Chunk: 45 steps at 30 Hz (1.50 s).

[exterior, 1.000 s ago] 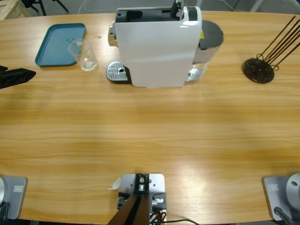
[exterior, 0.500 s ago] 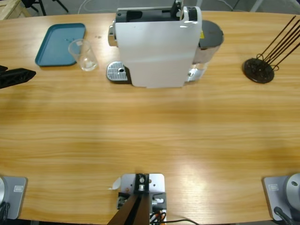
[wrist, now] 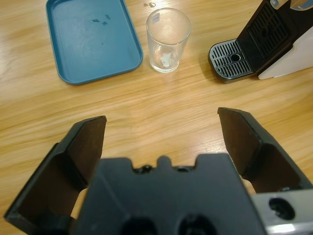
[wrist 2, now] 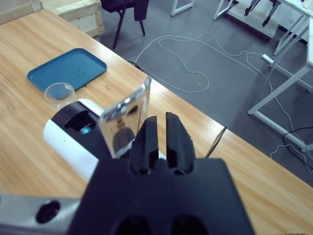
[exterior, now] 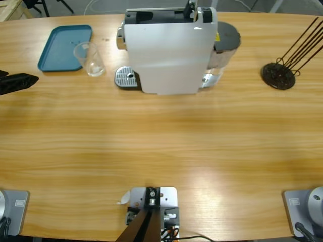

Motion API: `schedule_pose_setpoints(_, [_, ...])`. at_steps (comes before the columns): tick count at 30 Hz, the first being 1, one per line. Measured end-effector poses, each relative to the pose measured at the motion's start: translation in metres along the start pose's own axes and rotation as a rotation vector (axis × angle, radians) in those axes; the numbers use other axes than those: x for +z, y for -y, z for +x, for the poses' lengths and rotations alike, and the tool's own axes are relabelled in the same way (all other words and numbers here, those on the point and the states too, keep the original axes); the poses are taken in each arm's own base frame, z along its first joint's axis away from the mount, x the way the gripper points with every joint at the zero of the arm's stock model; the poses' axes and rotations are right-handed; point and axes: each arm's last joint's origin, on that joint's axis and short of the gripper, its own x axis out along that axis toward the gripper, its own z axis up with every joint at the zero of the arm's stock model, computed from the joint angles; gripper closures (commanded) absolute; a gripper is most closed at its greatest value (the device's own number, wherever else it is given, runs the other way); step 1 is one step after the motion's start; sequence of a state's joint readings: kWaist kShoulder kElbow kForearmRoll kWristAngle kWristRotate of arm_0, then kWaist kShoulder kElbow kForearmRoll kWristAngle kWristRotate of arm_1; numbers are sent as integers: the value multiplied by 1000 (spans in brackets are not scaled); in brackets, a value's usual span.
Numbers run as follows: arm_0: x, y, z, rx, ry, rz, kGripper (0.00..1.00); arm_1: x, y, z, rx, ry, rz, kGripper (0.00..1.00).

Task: Pour coffee

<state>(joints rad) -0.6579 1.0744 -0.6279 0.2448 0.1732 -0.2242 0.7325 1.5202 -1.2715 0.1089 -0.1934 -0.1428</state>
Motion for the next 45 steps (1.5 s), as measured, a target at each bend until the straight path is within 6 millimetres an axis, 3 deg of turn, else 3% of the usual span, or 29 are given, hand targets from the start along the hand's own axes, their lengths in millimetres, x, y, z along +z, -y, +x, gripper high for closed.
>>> schedule_pose_setpoints(5, [0, 0, 0, 0, 0, 0, 0, -3, -10, 20, 17, -31, -16, 1000])
schedule_pose_setpoints(13, [0, 0, 1, 1, -3, 1, 0, 2, -42, 33, 54, -36, -52, 1000])
schedule_pose_setpoints(19, [0, 0, 1, 1, -3, 1, 0, 9, -48, 48, 56, -30, -53, 1000])
schedule_pose_setpoints(45, [0, 0, 2, 1, -6, 1, 0, -22, -75, 102, 127, -115, -78, 1000])
